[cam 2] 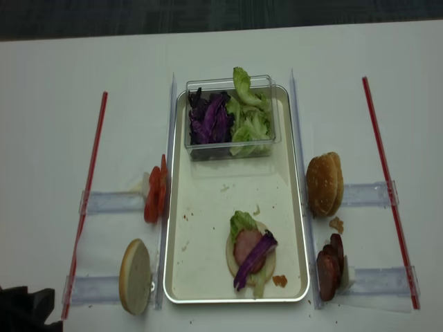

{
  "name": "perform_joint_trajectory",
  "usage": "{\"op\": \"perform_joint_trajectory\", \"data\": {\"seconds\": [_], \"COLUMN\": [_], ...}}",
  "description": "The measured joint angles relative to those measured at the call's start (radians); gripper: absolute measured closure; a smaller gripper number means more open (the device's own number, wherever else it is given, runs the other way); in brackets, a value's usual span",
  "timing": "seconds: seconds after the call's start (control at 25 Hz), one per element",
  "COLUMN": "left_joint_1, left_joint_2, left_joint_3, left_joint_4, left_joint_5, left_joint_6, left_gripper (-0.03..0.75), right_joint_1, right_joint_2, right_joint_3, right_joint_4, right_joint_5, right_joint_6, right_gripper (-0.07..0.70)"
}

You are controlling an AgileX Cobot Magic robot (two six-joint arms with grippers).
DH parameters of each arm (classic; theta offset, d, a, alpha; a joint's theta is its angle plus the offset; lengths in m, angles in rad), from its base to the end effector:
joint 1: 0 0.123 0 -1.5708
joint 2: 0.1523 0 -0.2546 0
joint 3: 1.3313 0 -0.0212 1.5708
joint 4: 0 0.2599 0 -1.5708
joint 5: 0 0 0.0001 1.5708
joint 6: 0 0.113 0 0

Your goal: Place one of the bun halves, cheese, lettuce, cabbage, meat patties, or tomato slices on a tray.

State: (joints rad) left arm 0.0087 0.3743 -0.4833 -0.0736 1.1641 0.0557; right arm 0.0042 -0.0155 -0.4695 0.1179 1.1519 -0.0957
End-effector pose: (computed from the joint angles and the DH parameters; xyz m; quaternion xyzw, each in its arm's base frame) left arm 0.0947 -0.0068 0.2296 0.0186 0.9541 -0.0270 0.2977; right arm 0.0488 0.0124 0.2549 -0.0484 0.8769 0.0370 0.4769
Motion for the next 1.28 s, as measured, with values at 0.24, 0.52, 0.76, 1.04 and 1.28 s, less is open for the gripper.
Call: {"op": "perform_joint_trajectory", "data": {"seconds": [0.24, 0.52, 0.76, 1.04, 1.28], "left_joint_1": [0.000, 0.000, 0.000, 0.000, 0.000], "left_joint_2": [-0.112, -0.210, -0.317, -0.389, -0.389], "left_joint_3": [0.000, 0.000, 0.000, 0.000, 0.000], "left_joint_4": [0.006, 0.006, 0.006, 0.006, 0.008], "left_joint_5": [0.000, 0.004, 0.008, 0.014, 0.016], "left_joint_6": [0.002, 0.002, 0.002, 0.002, 0.002], "left_gripper": [0.428, 0.428, 0.428, 0.428, 0.428], "right_joint_1": [0.000, 0.000, 0.000, 0.000, 0.000], "right_joint_2": [0.000, 0.000, 0.000, 0.000, 0.000], "right_joint_3": [0.000, 0.000, 0.000, 0.000, 0.000], "right_joint_4": [0.000, 0.000, 0.000, 0.000, 0.000], "right_joint_5": [0.000, 0.000, 0.000, 0.000, 0.000], "right_joint_6": [0.000, 0.000, 0.000, 0.000, 0.000], "right_gripper": [0.204, 0.204, 0.204, 0.204, 0.204]}}
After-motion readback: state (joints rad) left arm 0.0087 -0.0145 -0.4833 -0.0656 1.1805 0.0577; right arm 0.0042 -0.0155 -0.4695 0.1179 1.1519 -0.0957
